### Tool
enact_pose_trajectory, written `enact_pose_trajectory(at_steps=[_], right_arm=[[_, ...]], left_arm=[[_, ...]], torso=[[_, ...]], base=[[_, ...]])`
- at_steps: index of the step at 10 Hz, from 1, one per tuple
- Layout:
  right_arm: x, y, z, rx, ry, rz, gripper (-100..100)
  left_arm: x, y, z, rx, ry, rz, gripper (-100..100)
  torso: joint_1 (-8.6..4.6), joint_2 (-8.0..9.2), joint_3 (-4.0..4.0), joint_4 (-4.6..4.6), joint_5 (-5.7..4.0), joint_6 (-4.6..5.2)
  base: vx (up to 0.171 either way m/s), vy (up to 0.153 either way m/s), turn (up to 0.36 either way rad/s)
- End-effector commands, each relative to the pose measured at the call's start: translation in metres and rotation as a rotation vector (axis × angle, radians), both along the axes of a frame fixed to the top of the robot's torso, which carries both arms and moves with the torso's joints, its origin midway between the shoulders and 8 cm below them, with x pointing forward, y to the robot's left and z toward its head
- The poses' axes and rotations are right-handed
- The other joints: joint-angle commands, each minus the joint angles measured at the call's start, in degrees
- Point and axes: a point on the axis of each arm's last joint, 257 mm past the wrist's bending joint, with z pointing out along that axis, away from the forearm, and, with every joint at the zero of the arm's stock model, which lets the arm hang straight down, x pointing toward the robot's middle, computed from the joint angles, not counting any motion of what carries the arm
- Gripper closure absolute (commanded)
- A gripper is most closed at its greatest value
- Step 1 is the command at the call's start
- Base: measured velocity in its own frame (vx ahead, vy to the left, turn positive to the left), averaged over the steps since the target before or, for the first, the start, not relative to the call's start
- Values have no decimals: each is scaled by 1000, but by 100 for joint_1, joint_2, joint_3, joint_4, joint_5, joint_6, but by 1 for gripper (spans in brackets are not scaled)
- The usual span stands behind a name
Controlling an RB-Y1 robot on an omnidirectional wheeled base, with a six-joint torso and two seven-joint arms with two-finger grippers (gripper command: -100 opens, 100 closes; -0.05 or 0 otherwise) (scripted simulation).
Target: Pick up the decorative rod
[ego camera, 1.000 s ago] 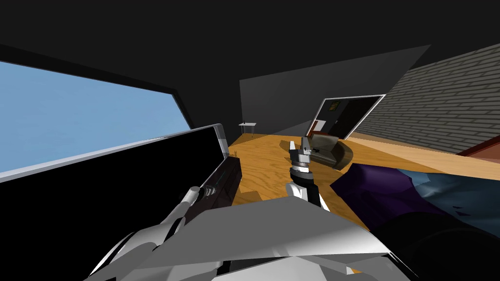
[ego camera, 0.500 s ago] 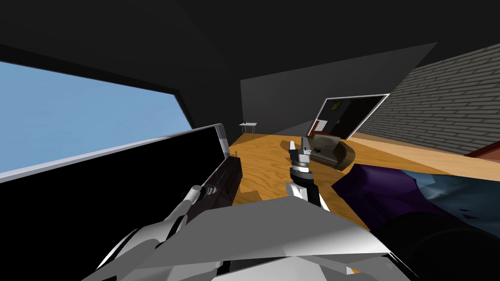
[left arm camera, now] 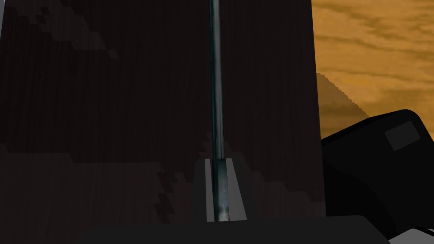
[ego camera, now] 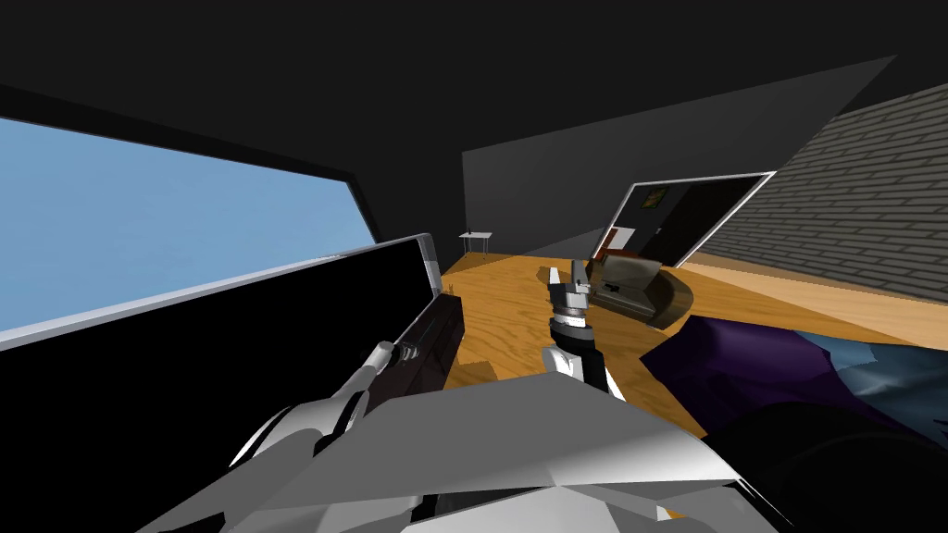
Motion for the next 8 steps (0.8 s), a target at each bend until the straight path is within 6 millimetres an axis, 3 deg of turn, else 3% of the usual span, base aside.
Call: enact_pose_trajectory(at_steps=[1, 6, 8], right_arm=[[0, 0, 0, 0, 0, 0, 0], [0, 0, 0, 0, 0, 0, 0], [0, 0, 0, 0, 0, 0, 0]], left_arm=[[5, -11, 0, 0, 3, -8, 100], [31, -47, 9, 6, 3, -48, 100], [31, -46, 10, 4, 3, -44, 100]], torso=[[0, 0, 0, 0, 0, 0], [-6, -3, -2, -1, 7, 4], [-6, -8, -4, -2, 8, 6]], base=[[-42, 56, 63], [-37, 40, 70], [-14, 22, 5]])
